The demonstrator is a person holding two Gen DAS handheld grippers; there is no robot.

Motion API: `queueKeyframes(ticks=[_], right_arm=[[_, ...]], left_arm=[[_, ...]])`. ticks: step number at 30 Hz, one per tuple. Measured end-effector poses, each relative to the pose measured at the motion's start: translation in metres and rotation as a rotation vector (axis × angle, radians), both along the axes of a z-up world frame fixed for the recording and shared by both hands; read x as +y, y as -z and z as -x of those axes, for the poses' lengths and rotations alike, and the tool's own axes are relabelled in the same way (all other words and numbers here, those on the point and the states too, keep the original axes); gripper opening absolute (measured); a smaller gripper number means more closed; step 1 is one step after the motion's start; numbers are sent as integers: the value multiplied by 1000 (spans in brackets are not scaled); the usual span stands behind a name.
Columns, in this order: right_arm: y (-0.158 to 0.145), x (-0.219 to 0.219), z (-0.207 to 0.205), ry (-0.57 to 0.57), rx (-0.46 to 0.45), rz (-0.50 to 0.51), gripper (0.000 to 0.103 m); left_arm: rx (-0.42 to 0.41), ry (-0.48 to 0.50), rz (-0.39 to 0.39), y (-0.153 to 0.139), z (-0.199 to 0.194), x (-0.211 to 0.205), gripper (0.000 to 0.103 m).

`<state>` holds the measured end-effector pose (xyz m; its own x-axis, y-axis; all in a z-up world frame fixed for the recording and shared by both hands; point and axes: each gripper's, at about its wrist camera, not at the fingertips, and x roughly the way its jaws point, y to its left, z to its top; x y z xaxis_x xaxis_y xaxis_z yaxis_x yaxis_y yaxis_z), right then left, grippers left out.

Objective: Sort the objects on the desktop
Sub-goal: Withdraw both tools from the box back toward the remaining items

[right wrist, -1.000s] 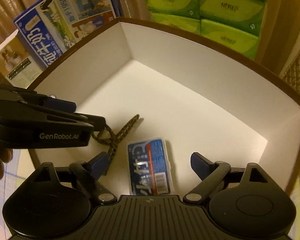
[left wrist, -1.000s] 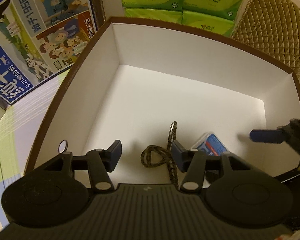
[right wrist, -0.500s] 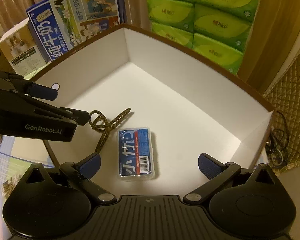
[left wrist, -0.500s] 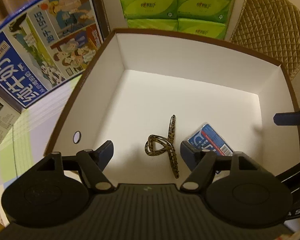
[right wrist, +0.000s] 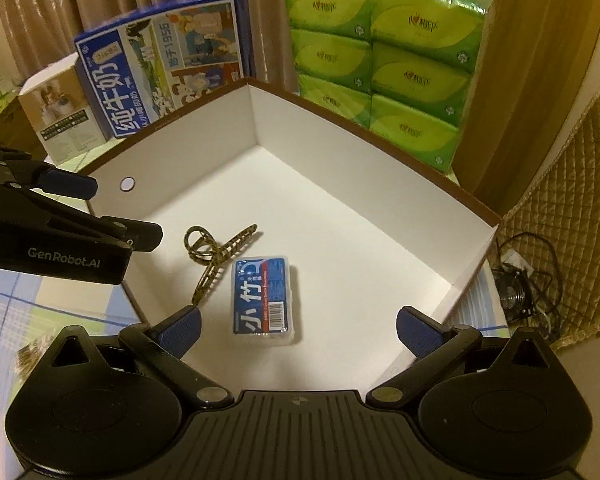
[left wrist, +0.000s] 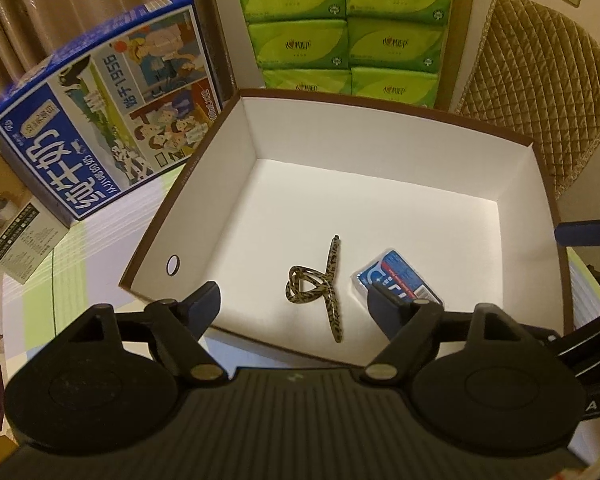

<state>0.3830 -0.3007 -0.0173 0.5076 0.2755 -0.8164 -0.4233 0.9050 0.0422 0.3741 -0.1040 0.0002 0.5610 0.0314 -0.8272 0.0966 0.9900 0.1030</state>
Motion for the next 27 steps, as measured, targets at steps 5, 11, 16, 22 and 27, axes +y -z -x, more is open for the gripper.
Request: queueKeyframes(ticks=[5, 11, 16, 22, 27], right_arm=[[-12, -6, 16, -35, -32, -20, 101], [-26, -14, 33, -70, -78, -36, 101], [-33, -20, 48, -103, -100, -54, 101], [-37, -24, 67, -129, -129, -77, 101], [-43, -27, 80, -121, -140, -105, 101]], left_arm=[[-25, -27, 8, -9, 16, -5, 78], [-53, -62, 15, -21, 38, -10, 79], [-80, -99, 28, -29, 63, -11, 81], [-109, -129, 28, -37, 93, -10, 82], [-118, -147, 35, -43, 115, -8, 83]])
